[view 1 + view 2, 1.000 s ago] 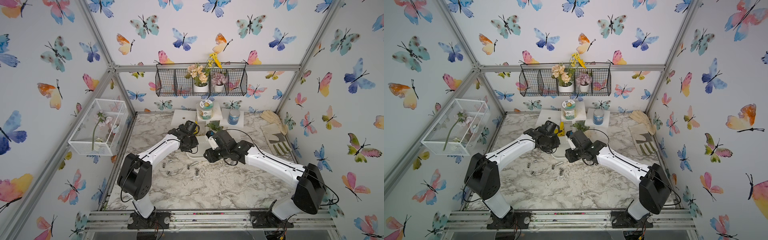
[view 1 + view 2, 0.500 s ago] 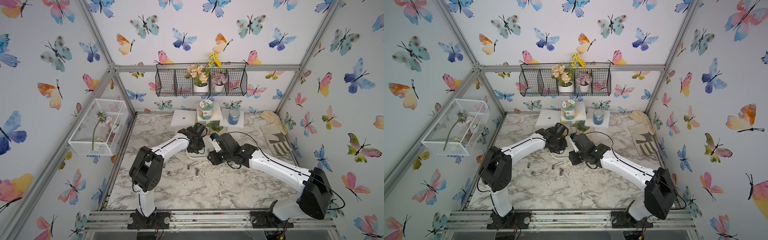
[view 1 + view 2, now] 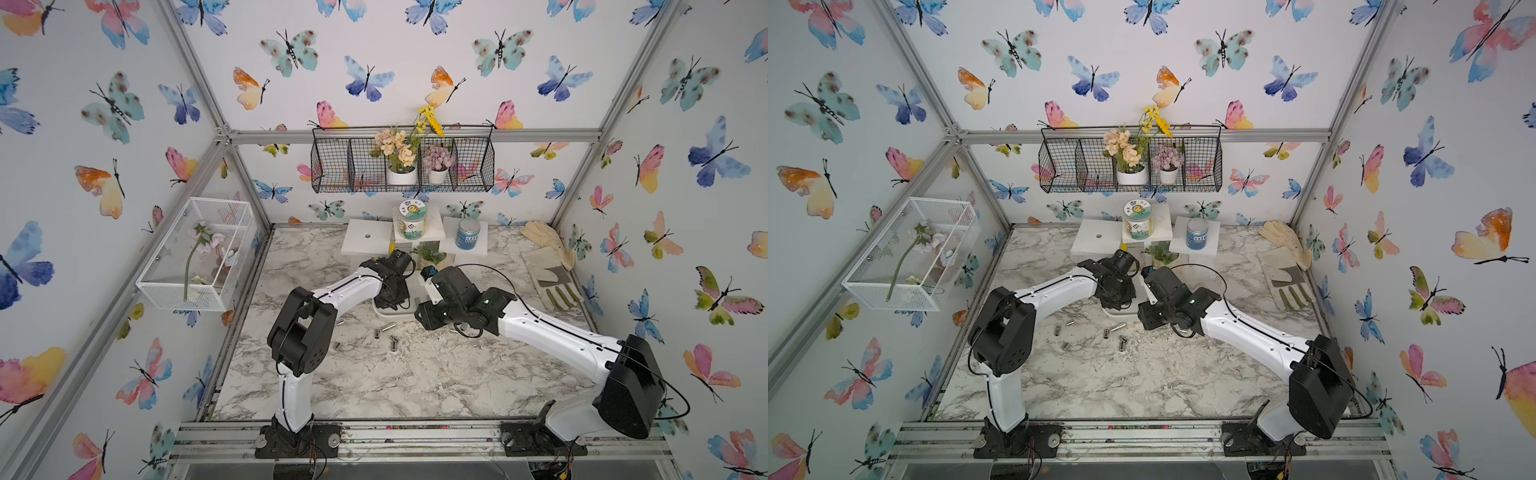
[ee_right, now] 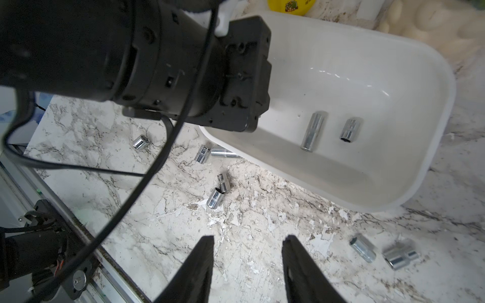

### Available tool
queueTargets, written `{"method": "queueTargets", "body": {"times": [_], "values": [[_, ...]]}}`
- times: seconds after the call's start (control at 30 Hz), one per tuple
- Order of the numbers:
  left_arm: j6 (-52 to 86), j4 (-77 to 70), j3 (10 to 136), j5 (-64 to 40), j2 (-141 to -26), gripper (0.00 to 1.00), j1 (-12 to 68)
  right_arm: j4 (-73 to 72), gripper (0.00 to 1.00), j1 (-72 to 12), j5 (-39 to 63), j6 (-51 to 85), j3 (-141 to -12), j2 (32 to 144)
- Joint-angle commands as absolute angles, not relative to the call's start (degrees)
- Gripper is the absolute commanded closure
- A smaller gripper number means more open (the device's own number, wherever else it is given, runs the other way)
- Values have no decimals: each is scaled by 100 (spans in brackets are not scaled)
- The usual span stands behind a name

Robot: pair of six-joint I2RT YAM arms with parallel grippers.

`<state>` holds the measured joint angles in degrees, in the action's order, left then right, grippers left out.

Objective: Put the socket on the desktop into the storage box
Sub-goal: Place the socket head in the storage box, then pick up the socket head from the center of the board.

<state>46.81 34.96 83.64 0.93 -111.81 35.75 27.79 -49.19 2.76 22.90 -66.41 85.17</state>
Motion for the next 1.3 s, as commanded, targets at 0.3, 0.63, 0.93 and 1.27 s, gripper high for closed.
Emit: {"method": "queueTargets", "body": {"times": [0.3,0.63,0.93,1.27], "values": [[4540,3533,8386,131,-11408,82,3586,2769,52,-4948,149,2338,-6619,8464],[4503,3606,8374,228,-11284,57,3586,2827,52,-4948,132,2241,-6785,8542],[4417,3663,7952,447,-10461,48,3595,2852,52,-4948,243,2084,-7037,8687],[4477,3727,7031,884,-9382,31,3593,2692,51,-4948,551,1929,-7237,8839]]}}
